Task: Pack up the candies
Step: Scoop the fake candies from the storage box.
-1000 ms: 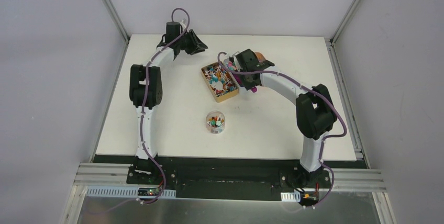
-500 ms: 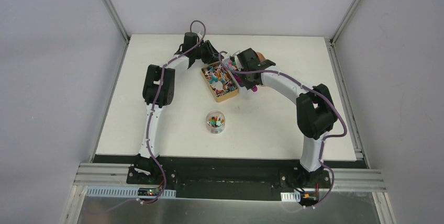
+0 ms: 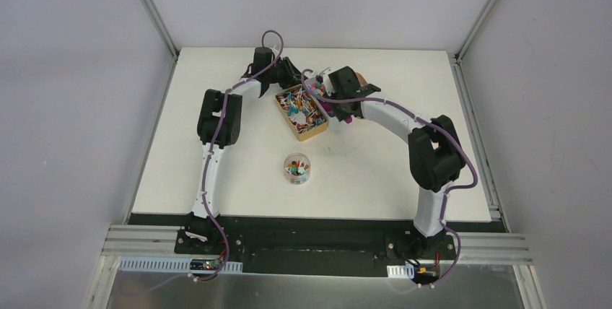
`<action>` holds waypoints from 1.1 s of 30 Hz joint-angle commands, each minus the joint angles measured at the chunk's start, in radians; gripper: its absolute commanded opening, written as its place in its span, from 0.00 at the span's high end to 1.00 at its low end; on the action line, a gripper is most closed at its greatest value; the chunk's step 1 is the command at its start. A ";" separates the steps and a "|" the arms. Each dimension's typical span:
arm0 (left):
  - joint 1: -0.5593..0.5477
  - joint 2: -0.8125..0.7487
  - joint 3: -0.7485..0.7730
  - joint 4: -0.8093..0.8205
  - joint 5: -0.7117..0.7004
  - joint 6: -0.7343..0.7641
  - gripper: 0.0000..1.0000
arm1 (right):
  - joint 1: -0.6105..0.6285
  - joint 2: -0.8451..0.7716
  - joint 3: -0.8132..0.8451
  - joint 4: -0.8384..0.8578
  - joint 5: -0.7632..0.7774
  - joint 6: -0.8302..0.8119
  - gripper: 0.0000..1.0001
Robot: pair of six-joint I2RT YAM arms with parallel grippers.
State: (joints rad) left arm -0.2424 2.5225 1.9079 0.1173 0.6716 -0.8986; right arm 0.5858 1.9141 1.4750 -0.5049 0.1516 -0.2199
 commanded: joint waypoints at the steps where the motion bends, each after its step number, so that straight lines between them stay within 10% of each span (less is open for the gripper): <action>1: -0.022 -0.011 -0.007 0.058 0.043 -0.006 0.75 | 0.003 -0.004 -0.010 0.130 -0.045 -0.016 1.00; 33: -0.063 0.018 -0.006 0.176 0.097 -0.083 0.76 | -0.011 -0.111 -0.289 0.440 0.035 -0.065 1.00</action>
State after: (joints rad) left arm -0.2615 2.5233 1.9026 0.2615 0.6868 -0.9653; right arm 0.5858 1.8130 1.2221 -0.1677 0.1719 -0.2787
